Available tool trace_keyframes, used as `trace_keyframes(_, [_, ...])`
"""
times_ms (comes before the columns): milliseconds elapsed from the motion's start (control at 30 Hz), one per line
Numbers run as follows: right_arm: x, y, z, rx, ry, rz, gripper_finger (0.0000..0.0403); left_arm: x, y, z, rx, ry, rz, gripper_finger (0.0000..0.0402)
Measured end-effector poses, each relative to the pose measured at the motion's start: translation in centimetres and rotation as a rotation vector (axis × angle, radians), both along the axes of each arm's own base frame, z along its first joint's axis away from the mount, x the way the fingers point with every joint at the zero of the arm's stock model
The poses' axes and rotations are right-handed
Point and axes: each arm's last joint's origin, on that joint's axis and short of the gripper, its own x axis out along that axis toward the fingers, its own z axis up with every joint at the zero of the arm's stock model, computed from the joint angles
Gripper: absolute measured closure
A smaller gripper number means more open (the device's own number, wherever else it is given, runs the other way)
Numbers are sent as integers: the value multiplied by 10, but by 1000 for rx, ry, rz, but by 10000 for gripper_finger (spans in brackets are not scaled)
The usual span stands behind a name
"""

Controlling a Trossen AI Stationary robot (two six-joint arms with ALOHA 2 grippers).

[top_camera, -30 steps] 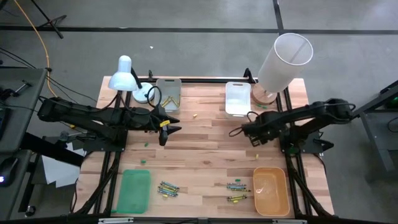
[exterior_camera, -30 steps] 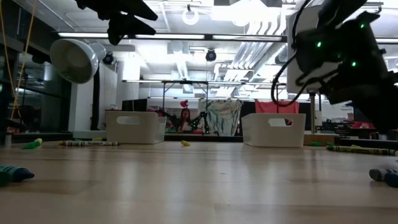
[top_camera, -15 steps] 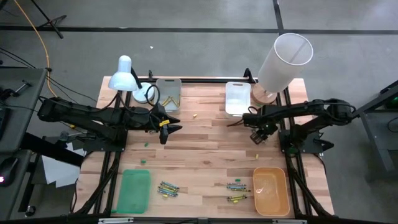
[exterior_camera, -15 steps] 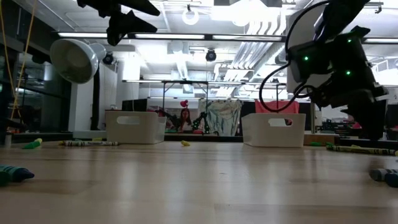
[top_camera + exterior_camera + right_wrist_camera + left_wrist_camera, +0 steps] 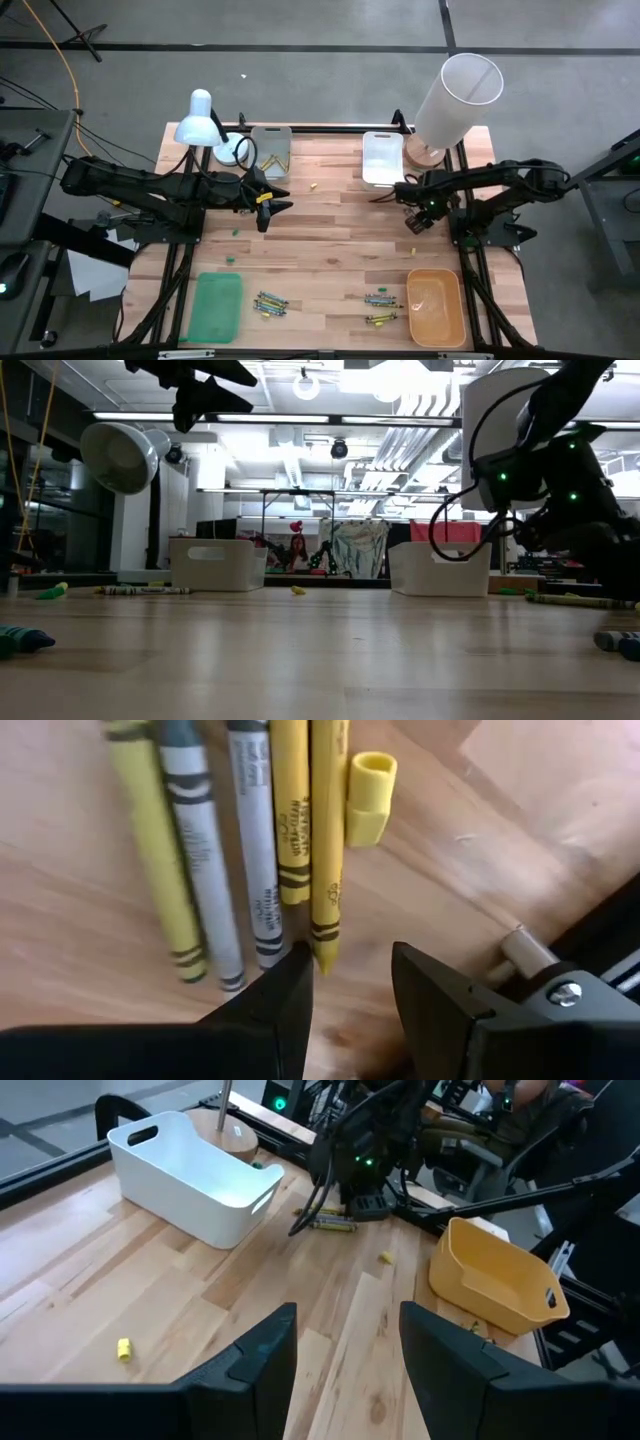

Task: Sort crayons
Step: Put the yellow crayon into the gray bin

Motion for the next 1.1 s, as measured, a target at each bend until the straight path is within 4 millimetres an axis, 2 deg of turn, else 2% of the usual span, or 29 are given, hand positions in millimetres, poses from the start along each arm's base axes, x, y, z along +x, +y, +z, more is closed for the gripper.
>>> trace_keyframes(333, [-1, -1, -6, -41, -22, -11, 270, 0, 0, 0, 1, 0, 0, 236])
trace_keyframes(633, [1, -1, -6, -37, -53, 106, 270, 0, 0, 0, 8, 2, -2, 236])
trace_keyframes(833, [6, -3, -4, -51, -76, 124, 270, 0, 0, 0, 20, 3, 1, 236])
trace_keyframes(933, [9, -4, -3, -67, -104, 128, 282, 0, 1, 0, 26, 2, 17, 236])
trace_keyframes(1100, [12, -5, -3, -80, -126, 106, 332, 0, 1, 0, 35, 4, 16, 236])
